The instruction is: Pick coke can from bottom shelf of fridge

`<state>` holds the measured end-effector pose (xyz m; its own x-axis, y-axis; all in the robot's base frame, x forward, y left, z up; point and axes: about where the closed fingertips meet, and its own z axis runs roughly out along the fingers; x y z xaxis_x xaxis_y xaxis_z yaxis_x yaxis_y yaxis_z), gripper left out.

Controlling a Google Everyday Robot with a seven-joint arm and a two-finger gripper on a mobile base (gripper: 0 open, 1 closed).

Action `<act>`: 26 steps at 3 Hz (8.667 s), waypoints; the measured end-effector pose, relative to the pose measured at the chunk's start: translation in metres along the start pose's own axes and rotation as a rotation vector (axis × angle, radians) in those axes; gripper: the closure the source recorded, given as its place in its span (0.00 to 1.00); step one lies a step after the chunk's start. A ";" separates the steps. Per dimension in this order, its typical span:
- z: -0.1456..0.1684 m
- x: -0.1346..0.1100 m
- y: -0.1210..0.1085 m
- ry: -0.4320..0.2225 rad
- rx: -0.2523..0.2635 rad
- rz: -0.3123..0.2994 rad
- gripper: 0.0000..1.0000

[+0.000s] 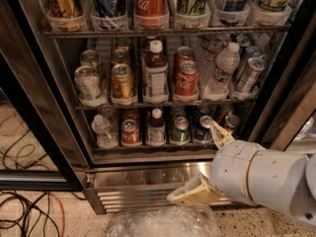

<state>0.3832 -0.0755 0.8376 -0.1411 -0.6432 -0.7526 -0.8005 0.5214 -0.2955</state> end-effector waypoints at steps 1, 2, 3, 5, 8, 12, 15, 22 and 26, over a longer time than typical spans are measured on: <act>0.000 0.000 0.000 0.000 0.000 0.000 0.00; 0.002 -0.001 0.000 -0.010 0.009 -0.030 0.00; 0.016 -0.003 -0.011 -0.064 0.050 -0.041 0.00; 0.051 -0.003 -0.050 -0.274 0.172 0.104 0.00; 0.082 0.006 -0.045 -0.395 0.178 0.111 0.00; 0.147 0.061 0.006 -0.526 0.152 0.307 0.00; 0.209 0.080 0.048 -0.581 0.141 0.328 0.00; 0.299 0.086 0.015 -0.595 0.218 0.341 0.00; 0.320 0.080 -0.003 -0.617 0.247 0.337 0.42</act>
Offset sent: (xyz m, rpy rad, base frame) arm 0.0028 0.0021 -0.0019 -0.0269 -0.0721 0.0298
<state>0.5606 0.0512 0.5898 0.0552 -0.0322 -0.9980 -0.6069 0.7926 -0.0591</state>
